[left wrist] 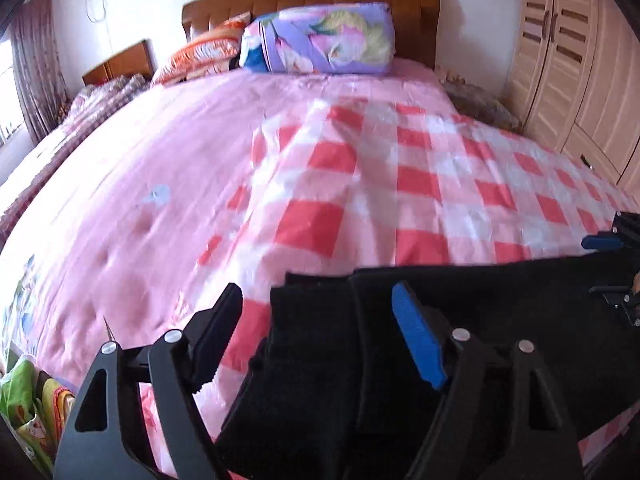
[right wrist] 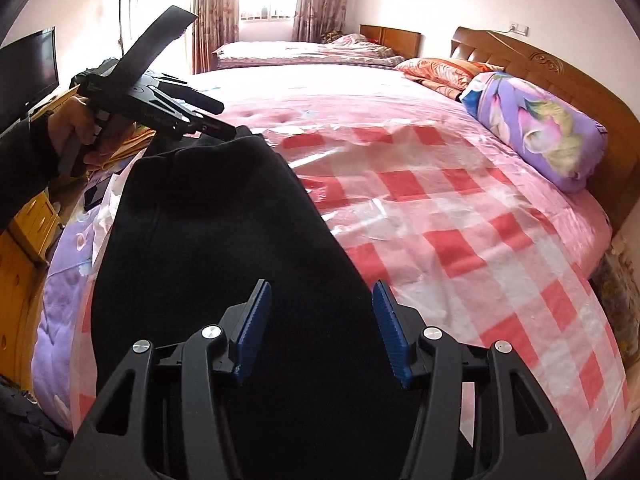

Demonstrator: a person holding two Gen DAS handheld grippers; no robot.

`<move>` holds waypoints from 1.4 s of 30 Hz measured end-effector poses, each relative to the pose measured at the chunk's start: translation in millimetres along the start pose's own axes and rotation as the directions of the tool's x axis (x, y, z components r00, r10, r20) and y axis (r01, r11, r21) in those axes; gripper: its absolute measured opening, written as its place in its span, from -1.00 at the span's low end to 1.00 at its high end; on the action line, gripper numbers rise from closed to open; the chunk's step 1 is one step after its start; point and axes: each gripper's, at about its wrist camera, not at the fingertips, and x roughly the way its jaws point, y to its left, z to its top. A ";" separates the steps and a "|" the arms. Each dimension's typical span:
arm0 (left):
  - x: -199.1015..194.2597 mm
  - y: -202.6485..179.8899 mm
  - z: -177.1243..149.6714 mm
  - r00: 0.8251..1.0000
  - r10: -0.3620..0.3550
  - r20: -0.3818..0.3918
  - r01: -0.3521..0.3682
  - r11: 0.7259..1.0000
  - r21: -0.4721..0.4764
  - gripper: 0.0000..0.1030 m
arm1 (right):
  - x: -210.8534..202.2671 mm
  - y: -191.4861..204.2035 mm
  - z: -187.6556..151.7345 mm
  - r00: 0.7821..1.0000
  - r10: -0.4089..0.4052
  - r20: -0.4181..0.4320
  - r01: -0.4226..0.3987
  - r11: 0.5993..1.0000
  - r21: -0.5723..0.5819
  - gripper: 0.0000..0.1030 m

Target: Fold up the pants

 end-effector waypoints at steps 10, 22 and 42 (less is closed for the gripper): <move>48.8 -22.0 -19.1 0.981 0.196 -0.013 -0.195 0.980 0.040 0.76 | 17.8 -0.4 2.2 0.996 -0.034 -0.084 0.045 0.990 0.135 0.03; -51.4 -136.5 -62.4 0.940 0.248 0.234 -0.290 0.942 0.167 0.97 | -121.8 -73.2 -130.7 0.958 -0.252 -0.140 0.286 0.890 0.355 0.64; -121.9 -281.0 -118.3 0.963 -0.169 0.208 0.150 0.983 0.106 0.97 | -335.4 -32.0 -332.5 0.835 -0.508 -0.213 0.502 0.543 0.673 0.71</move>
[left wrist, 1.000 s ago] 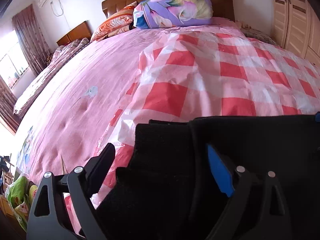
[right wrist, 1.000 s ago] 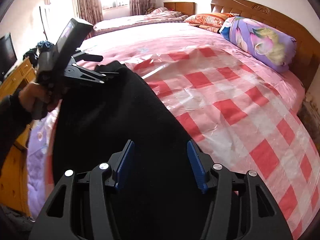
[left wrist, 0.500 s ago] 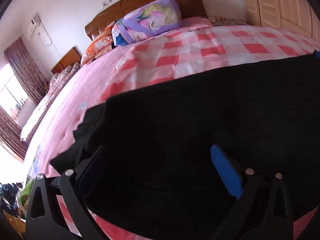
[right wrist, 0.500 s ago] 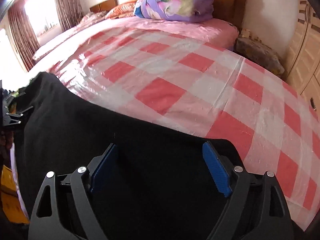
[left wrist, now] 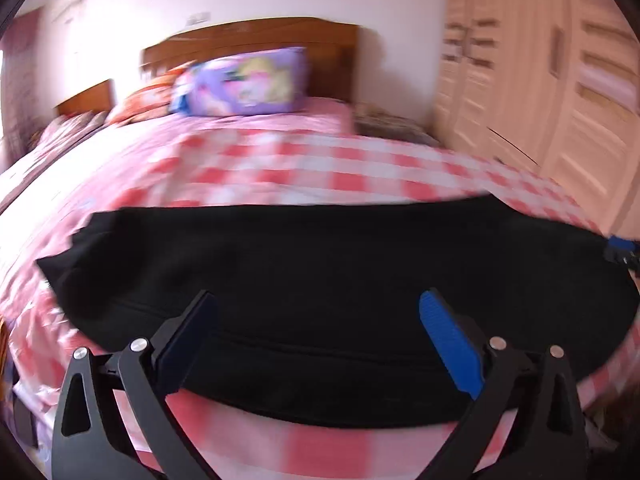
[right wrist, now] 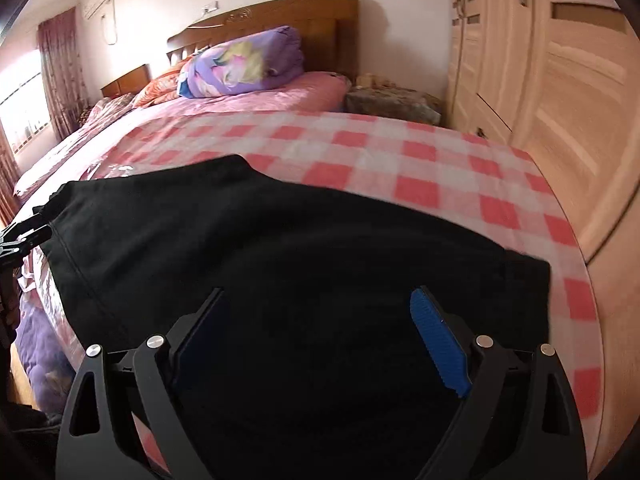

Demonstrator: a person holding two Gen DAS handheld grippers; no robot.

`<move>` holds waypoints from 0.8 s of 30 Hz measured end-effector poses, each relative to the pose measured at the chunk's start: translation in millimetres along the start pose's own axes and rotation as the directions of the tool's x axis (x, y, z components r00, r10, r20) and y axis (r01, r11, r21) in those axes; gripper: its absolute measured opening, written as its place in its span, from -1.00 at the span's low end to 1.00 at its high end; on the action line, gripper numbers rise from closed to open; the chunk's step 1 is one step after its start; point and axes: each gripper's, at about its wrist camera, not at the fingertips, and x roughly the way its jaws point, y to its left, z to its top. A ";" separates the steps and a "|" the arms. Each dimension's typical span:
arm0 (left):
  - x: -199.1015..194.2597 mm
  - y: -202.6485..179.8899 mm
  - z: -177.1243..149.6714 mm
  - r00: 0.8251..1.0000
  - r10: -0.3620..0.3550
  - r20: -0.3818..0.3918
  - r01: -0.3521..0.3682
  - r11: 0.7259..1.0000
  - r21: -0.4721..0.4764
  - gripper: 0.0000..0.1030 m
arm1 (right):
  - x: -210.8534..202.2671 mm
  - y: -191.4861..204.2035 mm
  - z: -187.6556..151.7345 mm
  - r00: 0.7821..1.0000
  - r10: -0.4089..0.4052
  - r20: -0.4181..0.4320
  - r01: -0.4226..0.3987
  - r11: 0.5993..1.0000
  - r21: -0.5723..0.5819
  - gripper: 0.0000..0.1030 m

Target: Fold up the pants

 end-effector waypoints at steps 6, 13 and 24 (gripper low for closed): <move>59.2 -82.4 -28.8 0.991 0.028 -0.130 -0.003 0.982 0.190 0.97 | 0.6 -39.8 -52.3 1.000 -0.002 -0.010 0.003 0.996 0.088 0.71; 25.0 -36.4 -13.5 0.988 -0.145 -0.050 0.139 0.985 -0.104 0.97 | -34.1 9.2 -37.4 0.992 -0.048 0.119 0.042 0.998 0.055 0.72; 14.4 -2.5 -36.8 0.996 -0.037 -0.084 0.028 0.993 -0.116 0.97 | 29.4 195.6 -28.8 0.986 0.164 -0.001 -0.157 0.944 -0.291 0.72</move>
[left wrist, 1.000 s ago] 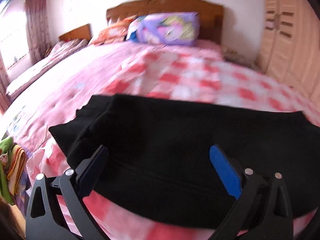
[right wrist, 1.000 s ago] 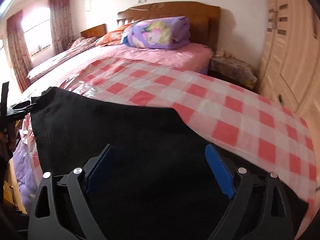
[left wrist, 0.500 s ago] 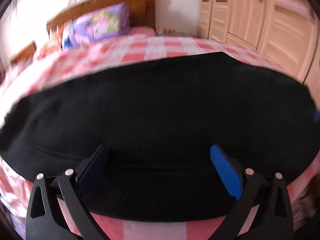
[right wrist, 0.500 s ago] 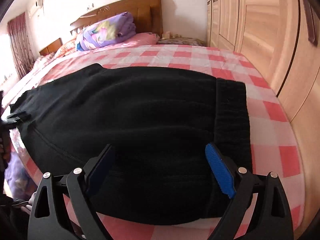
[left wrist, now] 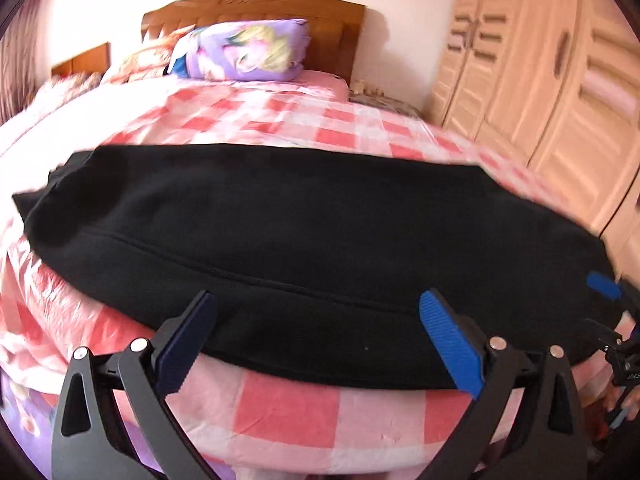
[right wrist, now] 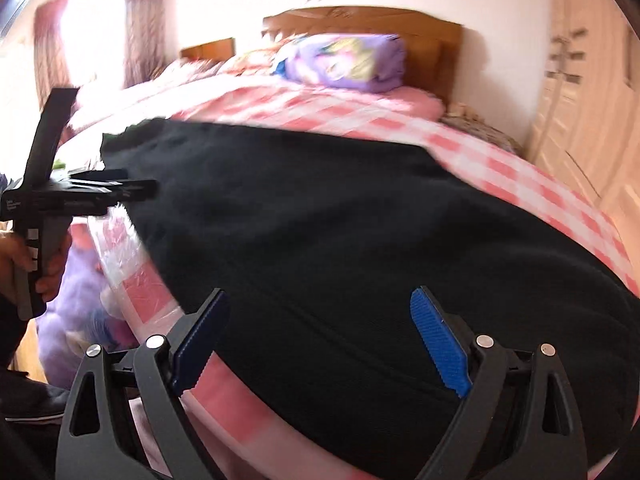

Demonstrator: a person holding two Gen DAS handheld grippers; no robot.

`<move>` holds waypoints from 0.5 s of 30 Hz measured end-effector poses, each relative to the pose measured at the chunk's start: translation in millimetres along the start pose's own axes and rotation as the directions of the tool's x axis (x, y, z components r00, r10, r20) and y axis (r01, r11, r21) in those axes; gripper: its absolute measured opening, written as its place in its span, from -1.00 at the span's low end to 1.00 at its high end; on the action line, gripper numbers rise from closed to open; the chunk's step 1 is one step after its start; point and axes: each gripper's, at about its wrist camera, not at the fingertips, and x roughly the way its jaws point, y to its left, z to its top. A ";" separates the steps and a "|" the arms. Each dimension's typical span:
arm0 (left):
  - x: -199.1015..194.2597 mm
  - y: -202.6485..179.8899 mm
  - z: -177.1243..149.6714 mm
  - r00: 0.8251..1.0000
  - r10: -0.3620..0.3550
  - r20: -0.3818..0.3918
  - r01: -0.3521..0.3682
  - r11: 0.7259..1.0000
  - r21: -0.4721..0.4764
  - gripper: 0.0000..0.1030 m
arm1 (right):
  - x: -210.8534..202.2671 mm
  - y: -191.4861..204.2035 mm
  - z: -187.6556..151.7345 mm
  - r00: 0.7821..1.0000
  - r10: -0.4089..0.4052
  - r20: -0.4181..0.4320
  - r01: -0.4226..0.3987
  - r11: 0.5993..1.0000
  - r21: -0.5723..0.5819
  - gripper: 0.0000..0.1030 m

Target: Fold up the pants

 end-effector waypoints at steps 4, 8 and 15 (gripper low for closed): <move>18.1 -4.5 -13.3 0.999 0.030 -0.038 -0.027 0.997 0.078 0.97 | 16.5 7.0 -11.1 0.998 0.006 -0.058 -0.007 1.000 -0.014 0.74; -5.7 35.1 -8.4 0.999 -0.036 0.032 0.037 0.999 -0.022 0.97 | 15.3 -5.7 -15.8 0.997 0.041 -0.064 -0.038 0.998 0.053 0.79; -34.6 236.8 -8.4 0.986 0.007 0.165 0.100 0.769 -0.632 0.97 | 19.8 -5.3 -16.5 0.998 0.034 -0.059 -0.032 0.999 0.041 0.85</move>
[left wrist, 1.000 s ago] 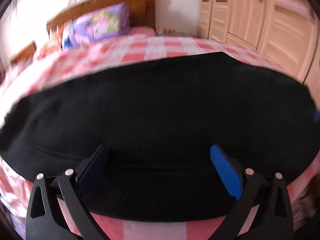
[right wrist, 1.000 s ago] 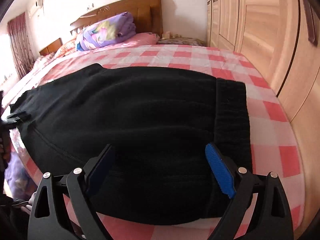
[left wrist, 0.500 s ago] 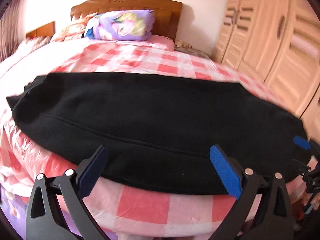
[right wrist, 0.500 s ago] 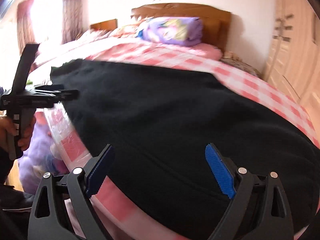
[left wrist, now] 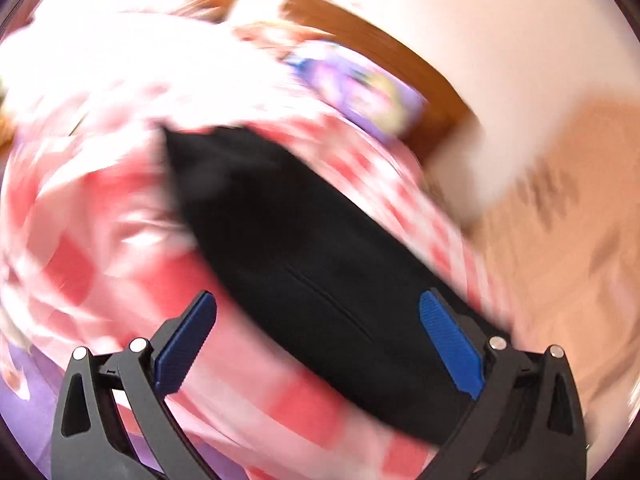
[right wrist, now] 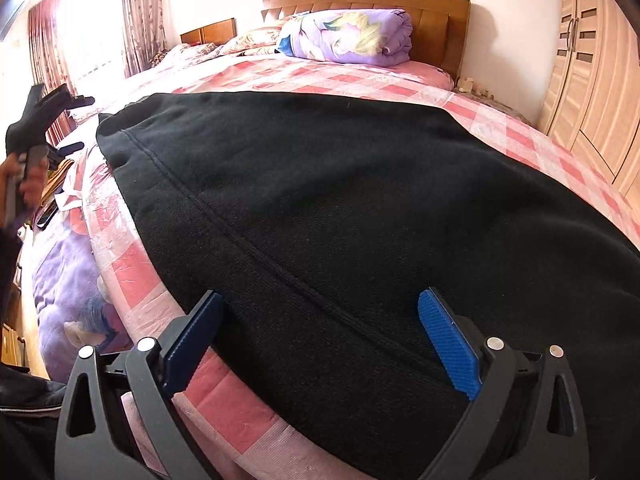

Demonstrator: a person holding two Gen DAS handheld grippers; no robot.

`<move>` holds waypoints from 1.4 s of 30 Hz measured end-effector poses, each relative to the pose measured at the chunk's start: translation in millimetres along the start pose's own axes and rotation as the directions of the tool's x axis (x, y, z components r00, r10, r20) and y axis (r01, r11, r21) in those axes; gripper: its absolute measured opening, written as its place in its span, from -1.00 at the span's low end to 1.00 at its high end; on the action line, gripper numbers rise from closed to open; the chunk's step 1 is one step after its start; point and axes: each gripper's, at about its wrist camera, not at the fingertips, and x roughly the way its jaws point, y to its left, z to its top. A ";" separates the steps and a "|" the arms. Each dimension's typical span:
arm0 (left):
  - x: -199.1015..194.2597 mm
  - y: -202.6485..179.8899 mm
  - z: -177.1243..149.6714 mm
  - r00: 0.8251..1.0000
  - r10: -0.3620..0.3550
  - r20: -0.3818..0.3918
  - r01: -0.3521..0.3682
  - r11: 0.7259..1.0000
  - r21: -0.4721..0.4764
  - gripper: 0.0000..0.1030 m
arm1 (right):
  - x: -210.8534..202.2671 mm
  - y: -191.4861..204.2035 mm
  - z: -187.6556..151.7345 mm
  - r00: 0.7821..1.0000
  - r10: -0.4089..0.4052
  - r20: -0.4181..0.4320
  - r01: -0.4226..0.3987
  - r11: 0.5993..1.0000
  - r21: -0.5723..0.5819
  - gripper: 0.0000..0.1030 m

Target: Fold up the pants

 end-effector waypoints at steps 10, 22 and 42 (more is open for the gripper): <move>54.8 48.3 77.9 0.997 0.006 -0.081 -0.015 0.994 -0.108 0.96 | -2.0 -2.5 0.3 1.000 0.001 -0.010 -0.001 1.000 0.000 0.85; 84.2 34.8 77.9 0.996 0.076 -0.052 -0.076 0.997 -0.004 -0.23 | -20.5 -2.8 9.8 0.999 0.001 0.049 -0.001 1.000 0.008 0.85; 11.1 -104.8 52.7 0.989 -0.012 0.150 -0.054 0.900 0.432 -0.57 | 64.7 59.9 82.6 0.987 0.135 -0.090 -0.141 0.988 -0.062 0.91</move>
